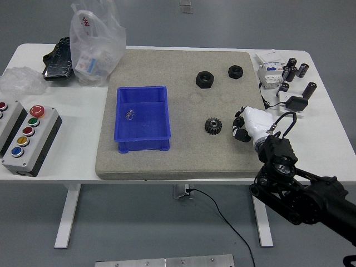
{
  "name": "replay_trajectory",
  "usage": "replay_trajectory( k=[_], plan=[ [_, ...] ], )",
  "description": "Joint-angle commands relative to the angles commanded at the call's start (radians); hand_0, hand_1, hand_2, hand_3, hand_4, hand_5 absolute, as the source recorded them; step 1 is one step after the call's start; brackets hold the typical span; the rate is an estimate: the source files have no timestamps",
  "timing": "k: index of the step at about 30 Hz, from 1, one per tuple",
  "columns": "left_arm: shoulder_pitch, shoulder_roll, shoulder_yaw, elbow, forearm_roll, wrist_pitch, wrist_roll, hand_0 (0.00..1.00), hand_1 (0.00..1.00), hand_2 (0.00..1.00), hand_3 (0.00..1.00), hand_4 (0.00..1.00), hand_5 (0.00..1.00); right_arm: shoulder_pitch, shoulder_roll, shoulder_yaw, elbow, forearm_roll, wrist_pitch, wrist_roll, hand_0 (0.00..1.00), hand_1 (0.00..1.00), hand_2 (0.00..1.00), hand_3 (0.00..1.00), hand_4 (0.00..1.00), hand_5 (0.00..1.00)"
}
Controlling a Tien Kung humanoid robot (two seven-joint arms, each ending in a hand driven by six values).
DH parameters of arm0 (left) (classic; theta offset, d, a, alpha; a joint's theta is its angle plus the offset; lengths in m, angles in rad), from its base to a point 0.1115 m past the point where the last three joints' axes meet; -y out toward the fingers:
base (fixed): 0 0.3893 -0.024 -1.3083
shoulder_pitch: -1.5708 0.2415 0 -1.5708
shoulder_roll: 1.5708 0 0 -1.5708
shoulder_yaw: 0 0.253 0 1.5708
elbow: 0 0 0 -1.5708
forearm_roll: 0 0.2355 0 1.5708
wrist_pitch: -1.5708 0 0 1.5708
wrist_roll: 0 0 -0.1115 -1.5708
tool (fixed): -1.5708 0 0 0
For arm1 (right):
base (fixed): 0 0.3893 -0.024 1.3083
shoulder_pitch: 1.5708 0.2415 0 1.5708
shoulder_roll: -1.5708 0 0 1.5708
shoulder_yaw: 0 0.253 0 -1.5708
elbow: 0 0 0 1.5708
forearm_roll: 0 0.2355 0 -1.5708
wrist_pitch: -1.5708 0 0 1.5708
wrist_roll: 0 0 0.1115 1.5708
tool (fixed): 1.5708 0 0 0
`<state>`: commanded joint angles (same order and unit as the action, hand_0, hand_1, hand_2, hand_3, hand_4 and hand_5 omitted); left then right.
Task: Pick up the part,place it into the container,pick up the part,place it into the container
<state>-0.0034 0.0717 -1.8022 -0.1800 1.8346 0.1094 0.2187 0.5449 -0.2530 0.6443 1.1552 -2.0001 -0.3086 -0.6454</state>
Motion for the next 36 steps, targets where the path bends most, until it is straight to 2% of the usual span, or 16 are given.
replay_trajectory(
  k=[6,7,11,12,13,25,36],
  plan=[
    [0.003,0.000,-0.003,0.000,0.002,0.000,0.005,0.745,0.648,0.612,0.718,0.719,0.502,0.045,0.010,-0.035,0.015,0.019,-0.024,0.000,0.407,0.623,0.483,0.694,0.268,0.002],
    [0.003,0.000,-0.004,0.000,0.003,0.000,0.005,0.745,0.648,0.614,0.721,0.725,0.515,0.058,0.014,-0.043,0.019,0.023,-0.029,0.000,0.380,0.625,0.484,0.694,0.265,0.002],
    [0.000,0.005,-0.009,0.000,0.007,-0.001,0.008,0.745,0.648,0.614,0.721,0.725,0.515,0.110,0.035,-0.073,0.042,0.050,-0.040,0.000,0.380,0.625,0.484,0.694,0.265,0.002],
    [-0.001,0.005,-0.010,0.000,0.008,-0.002,0.008,0.745,0.648,0.614,0.721,0.725,0.515,0.121,0.040,-0.079,0.049,0.053,-0.040,0.000,0.380,0.625,0.484,0.694,0.265,0.002],
    [-0.002,0.006,-0.011,0.000,0.009,-0.002,0.008,0.745,0.648,0.615,0.723,0.729,0.522,0.136,0.048,-0.088,0.058,0.052,-0.037,0.000,0.320,0.588,0.400,0.694,0.221,0.002],
    [-0.005,0.008,-0.019,0.000,0.018,-0.004,0.019,0.745,0.647,0.617,0.728,0.737,0.533,0.245,0.125,-0.195,0.095,0.076,-0.005,0.000,0.296,0.544,0.369,0.691,0.205,0.002],
    [-0.007,0.012,-0.018,0.000,0.017,-0.006,0.019,0.745,0.647,0.618,0.729,0.739,0.534,0.272,0.161,-0.216,0.113,0.058,0.015,0.000,0.297,0.540,0.362,0.692,0.201,0.002]
  ],
)
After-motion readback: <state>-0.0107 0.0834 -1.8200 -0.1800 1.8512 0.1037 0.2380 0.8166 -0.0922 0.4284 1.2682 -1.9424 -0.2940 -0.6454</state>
